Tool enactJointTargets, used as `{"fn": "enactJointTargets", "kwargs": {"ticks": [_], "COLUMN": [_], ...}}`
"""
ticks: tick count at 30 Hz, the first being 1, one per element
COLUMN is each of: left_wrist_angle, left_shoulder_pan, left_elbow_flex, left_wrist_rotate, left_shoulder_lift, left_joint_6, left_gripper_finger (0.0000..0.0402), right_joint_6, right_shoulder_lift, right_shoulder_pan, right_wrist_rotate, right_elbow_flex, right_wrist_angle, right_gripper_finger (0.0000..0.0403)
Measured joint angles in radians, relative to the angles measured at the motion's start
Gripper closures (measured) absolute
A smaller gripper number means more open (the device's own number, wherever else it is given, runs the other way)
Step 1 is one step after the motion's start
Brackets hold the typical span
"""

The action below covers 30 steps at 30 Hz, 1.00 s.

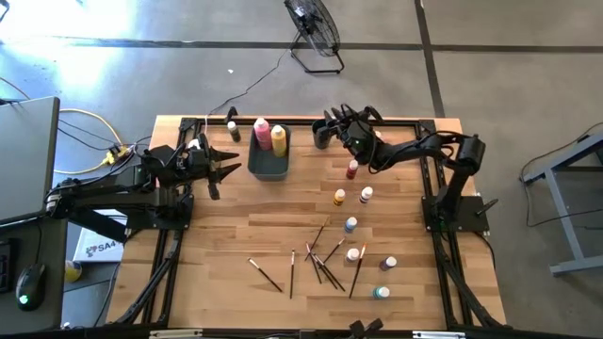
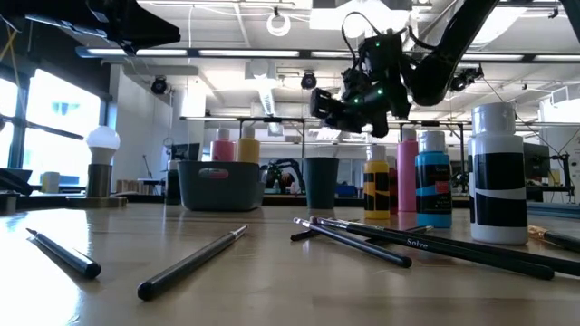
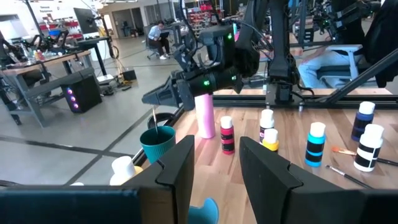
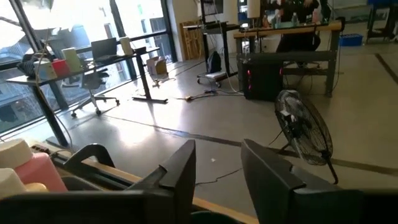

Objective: Pick & Place Paint Supplies
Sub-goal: Put the gold paint brush into the green cup, then put the silver paint brush into the green cup

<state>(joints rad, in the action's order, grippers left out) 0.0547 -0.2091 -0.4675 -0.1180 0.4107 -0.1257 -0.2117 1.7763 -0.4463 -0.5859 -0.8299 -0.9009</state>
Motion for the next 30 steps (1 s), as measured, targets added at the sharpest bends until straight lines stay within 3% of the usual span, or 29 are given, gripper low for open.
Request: {"fn": "enactJointTargets", "kwargs": {"ticks": [7, 12, 20, 30], "left_wrist_angle": [0.0, 0.002, 0.025, 0.047], "left_shoulder_pan": [0.0, 0.0, 0.0, 0.0], "left_elbow_flex": [0.0, 0.0, -0.001, -0.001], "left_wrist_rotate": [0.004, 0.01, 0.037, 0.038], "left_shoulder_lift": [0.0, 0.0, 0.0, 0.0], "left_joint_6": [0.0, 0.001, 0.003, 0.028], "left_gripper_finger": [0.0277, 0.0277, 0.0277, 0.0277], "right_joint_6": [0.146, 0.296, 0.377, 0.274], "right_shoulder_lift": [-0.139, -0.286, -0.513, -0.647], "right_shoulder_pan": [0.065, 0.16, 0.318, 0.474], "right_wrist_rotate": [0.005, 0.07, 0.12, 0.117], "right_elbow_flex": [0.001, 0.001, 0.0, 0.0], "right_wrist_angle": [-0.023, 0.019, 0.388, 0.726], "right_gripper_finger": [0.0278, 0.0278, 0.0278, 0.0278]}}
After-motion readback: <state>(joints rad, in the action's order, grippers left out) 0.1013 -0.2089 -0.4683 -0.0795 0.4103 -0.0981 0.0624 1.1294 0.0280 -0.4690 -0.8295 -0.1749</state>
